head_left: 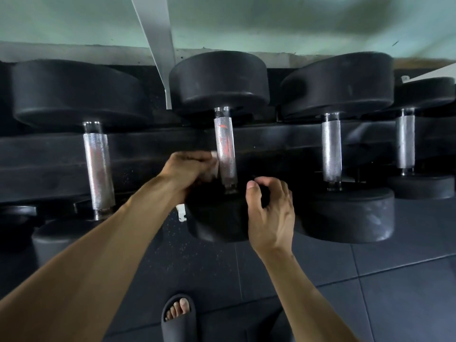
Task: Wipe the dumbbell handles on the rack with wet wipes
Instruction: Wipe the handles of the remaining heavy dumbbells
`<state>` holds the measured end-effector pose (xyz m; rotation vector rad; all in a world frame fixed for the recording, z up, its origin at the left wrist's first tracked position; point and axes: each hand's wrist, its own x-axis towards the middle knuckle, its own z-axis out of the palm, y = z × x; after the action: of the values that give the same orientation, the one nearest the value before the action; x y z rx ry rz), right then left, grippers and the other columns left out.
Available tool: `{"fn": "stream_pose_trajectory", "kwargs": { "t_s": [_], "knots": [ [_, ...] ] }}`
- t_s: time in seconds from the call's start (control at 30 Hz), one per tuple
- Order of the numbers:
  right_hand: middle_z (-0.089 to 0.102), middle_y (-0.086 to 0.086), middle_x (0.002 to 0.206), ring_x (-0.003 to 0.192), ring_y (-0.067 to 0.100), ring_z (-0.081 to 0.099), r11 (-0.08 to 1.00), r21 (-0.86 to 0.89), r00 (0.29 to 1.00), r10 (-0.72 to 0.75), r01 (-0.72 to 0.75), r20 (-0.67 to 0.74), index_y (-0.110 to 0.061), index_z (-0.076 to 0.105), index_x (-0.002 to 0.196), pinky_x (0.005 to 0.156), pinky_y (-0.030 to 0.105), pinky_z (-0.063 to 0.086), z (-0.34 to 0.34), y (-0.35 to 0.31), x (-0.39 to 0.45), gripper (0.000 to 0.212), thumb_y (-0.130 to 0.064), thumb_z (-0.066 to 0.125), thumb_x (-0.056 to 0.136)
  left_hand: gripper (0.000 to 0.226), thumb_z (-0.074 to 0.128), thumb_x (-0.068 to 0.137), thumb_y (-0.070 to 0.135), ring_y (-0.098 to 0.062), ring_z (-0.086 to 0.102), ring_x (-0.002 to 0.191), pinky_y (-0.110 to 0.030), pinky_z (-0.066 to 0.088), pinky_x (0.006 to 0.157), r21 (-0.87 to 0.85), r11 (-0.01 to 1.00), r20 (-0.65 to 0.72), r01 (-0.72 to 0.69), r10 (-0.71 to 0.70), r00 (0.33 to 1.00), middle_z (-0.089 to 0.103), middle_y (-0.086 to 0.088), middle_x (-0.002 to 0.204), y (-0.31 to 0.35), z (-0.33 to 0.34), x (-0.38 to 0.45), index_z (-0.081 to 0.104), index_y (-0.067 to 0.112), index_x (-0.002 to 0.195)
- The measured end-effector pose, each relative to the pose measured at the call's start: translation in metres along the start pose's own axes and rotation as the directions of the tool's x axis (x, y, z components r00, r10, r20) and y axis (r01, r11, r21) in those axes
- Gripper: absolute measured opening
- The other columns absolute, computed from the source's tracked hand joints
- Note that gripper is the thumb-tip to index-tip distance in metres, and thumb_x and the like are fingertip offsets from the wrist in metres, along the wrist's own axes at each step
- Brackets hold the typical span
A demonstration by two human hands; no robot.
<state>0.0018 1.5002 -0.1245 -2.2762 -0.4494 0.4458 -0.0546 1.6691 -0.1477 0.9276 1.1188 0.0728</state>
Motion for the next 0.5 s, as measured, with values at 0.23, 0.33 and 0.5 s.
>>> {"fn": "stream_pose_trajectory", "kwargs": {
  "t_s": [0.23, 0.33, 0.5],
  "knots": [
    [0.058, -0.013, 0.099, 0.104, 0.012, 0.051, 1.0, 0.022, 1.0, 0.017, -0.017, -0.009, -0.022, 0.063, 0.093, 0.078, 0.006, 0.029, 0.0, 0.002, 0.002, 0.055, -0.065, 0.033, 0.077, 0.043, 0.048, 0.084, -0.02, -0.015, 0.06, 0.064, -0.021, 0.051, 0.057, -0.058, 0.997, 0.14, -0.045, 0.053, 0.989, 0.066, -0.011, 0.078, 0.012, 0.007, 0.01, 0.074, 0.01, 0.098],
    [0.059, -0.012, 0.101, 0.105, 0.012, 0.05, 1.0, 0.02, 1.0, 0.02, -0.019, -0.011, -0.022, 0.061, 0.09, 0.078, 0.015, 0.033, 0.001, 0.001, 0.001, 0.054, -0.066, 0.032, 0.077, 0.039, 0.056, 0.09, -0.012, -0.01, 0.061, 0.056, -0.02, 0.052, 0.054, 0.311, 0.95, 0.172, -0.014, -0.042, 0.984, 0.067, -0.003, 0.063, -0.005, -0.005, -0.007, 0.079, 0.018, 0.077],
    [0.057, -0.013, 0.098, 0.105, 0.012, 0.05, 0.999, 0.029, 1.0, 0.02, -0.02, 0.0, -0.025, 0.06, 0.089, 0.08, 0.02, 0.034, -0.001, 0.001, 0.002, 0.052, -0.066, 0.032, 0.076, 0.035, 0.055, 0.082, -0.02, -0.012, 0.059, 0.055, -0.019, 0.049, 0.053, -0.143, 0.984, 0.1, -0.106, 0.121, 0.988, 0.068, -0.019, 0.086, 0.017, 0.012, 0.013, 0.071, -0.003, 0.108]
  ]
}}
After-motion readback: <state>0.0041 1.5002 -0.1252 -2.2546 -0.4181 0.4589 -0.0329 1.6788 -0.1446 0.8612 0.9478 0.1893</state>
